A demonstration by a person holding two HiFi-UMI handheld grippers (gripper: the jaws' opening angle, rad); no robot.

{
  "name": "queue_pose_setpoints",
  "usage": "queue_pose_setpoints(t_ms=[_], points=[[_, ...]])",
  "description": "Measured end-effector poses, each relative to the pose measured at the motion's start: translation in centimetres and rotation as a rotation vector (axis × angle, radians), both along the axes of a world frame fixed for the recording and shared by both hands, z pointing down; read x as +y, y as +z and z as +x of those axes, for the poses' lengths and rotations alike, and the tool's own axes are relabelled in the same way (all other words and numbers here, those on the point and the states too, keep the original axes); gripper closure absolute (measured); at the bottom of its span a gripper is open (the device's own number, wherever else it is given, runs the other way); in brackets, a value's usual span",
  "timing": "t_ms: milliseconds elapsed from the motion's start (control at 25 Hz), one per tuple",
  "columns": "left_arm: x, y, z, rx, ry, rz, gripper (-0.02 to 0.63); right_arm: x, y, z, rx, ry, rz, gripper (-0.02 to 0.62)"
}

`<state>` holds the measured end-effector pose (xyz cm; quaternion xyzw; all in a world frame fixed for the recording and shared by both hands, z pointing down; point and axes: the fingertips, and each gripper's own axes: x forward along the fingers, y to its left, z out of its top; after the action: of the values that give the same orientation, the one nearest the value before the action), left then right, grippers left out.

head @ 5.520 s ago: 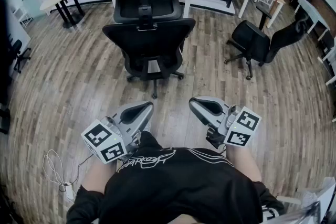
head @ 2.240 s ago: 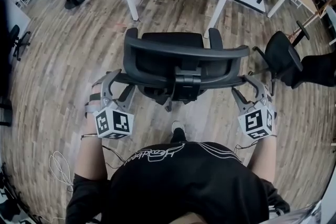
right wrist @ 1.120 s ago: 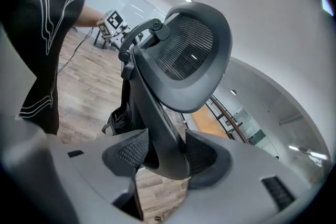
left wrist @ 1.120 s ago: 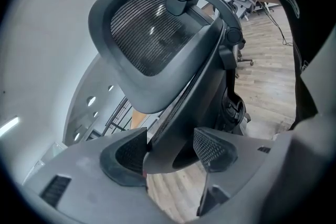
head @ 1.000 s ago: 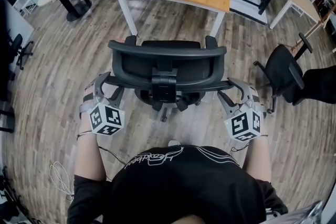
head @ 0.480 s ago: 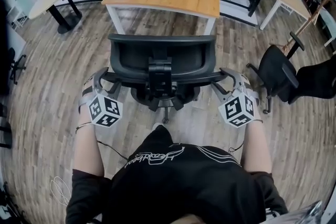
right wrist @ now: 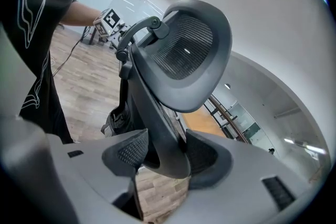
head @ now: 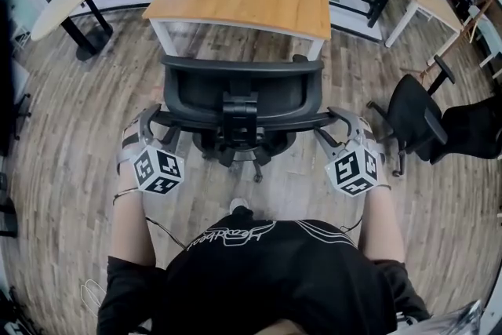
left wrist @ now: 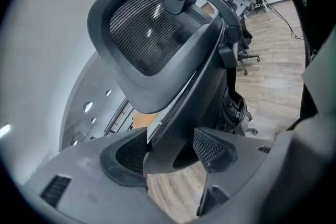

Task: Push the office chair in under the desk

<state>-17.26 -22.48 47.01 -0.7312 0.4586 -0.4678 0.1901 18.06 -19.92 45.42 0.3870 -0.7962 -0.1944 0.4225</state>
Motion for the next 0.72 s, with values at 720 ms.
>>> queue_pose_setpoints(t_ms=[720], points=[[-13.4, 0.4, -2.4, -0.015, 0.027, 0.07, 0.342, -11.9, 0.8, -2.5, -0.01, 0.073, 0.043, 0.345]])
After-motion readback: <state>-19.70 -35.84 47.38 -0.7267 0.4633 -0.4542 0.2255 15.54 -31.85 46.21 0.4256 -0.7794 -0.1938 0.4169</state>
